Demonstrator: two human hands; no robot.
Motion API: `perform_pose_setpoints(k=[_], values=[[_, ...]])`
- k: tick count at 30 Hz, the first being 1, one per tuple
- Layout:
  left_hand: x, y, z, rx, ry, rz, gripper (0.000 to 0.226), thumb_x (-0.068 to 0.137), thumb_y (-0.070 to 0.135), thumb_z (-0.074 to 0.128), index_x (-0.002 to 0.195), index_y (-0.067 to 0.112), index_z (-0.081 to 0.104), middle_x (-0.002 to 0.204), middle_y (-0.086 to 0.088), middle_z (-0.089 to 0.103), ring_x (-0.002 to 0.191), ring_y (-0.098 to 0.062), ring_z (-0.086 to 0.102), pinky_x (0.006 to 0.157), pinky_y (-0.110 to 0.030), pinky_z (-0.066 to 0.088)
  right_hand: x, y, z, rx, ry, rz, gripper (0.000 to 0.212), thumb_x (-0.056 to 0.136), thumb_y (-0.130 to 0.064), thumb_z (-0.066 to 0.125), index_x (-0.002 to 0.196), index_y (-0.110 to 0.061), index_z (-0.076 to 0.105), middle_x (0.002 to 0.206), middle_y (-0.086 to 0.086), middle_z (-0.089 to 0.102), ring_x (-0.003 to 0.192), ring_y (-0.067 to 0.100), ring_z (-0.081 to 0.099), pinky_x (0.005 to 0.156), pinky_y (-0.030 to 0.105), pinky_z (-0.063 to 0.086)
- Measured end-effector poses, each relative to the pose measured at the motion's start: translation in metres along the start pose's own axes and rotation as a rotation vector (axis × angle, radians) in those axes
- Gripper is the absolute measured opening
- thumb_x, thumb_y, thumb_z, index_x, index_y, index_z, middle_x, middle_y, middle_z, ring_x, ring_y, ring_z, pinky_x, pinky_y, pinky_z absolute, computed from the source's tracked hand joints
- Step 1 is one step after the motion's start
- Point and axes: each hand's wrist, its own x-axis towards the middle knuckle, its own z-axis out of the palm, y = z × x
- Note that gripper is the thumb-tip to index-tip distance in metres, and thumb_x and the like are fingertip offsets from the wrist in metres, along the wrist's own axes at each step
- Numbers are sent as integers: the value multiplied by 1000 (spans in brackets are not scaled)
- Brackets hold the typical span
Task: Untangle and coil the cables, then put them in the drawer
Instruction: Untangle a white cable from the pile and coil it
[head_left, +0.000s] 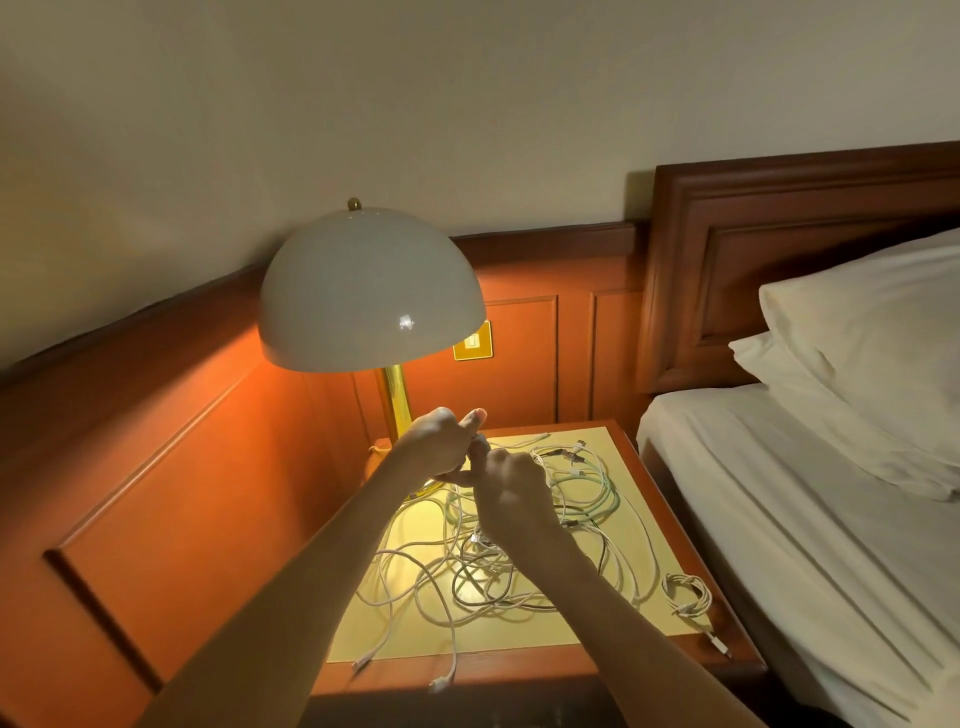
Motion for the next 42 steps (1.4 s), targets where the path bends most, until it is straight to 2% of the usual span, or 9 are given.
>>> perform_pose_setpoints(k=[5,8,12,17,21,25,27,36,42], values=[[0,-6,10,-64,37,163,47,100,43,48,74,11,71,73,-2,70,65,-17,67,63,-27,55,2,13,-4,177,-103,119,40,105,-41,37,102,-7,59,92,12,66,82,27,67,71,35,55],[-3,-8,14,56,160,349,42,101,35,48,71,14,69,75,-2,71,61,-15,67,57,-27,55,-1,22,-4,545,-178,217,48,104,-46,39,95,-3,58,70,4,56,61,15,66,62,40,61],[-12,-6,18,131,272,517,43,102,24,50,59,17,55,54,14,52,39,3,49,40,-6,32,-14,18,-16,1031,-251,377,42,103,-44,44,80,-10,49,58,-2,40,41,5,40,44,27,46],[-18,-8,24,185,447,673,42,102,27,49,63,15,59,50,22,45,42,6,51,43,-6,38,-20,18,-20,1240,-314,496,48,98,-50,50,67,-16,39,48,-4,27,37,8,23,42,19,31],[-19,-12,27,304,535,795,43,102,36,40,74,15,65,58,12,59,53,-4,63,47,-19,51,-22,26,-21,1356,-376,534,47,100,-43,53,64,-14,42,47,-3,30,37,9,22,40,17,30],[-14,-14,28,98,444,819,40,102,27,49,63,22,54,54,23,51,62,0,68,48,-5,40,-28,28,-19,1454,-391,478,52,103,-40,47,64,-5,43,44,-4,30,34,8,22,36,17,30],[-8,-15,34,48,405,778,40,103,27,49,63,26,55,58,19,58,59,0,68,50,-7,43,-31,26,-18,1517,-369,507,46,105,-35,43,82,2,54,48,-3,26,36,8,21,36,19,29],[4,-1,44,-72,131,469,41,101,27,52,66,10,66,61,6,64,40,3,53,39,-10,34,-33,35,-16,1454,-224,612,26,103,-35,49,95,-10,51,52,-4,35,44,8,38,40,23,40],[-5,17,77,-114,-119,387,51,99,49,46,70,11,63,68,11,65,51,-5,52,55,-27,52,-47,98,-26,957,-208,386,48,98,-52,49,80,-8,59,61,1,55,45,8,52,48,30,55]])
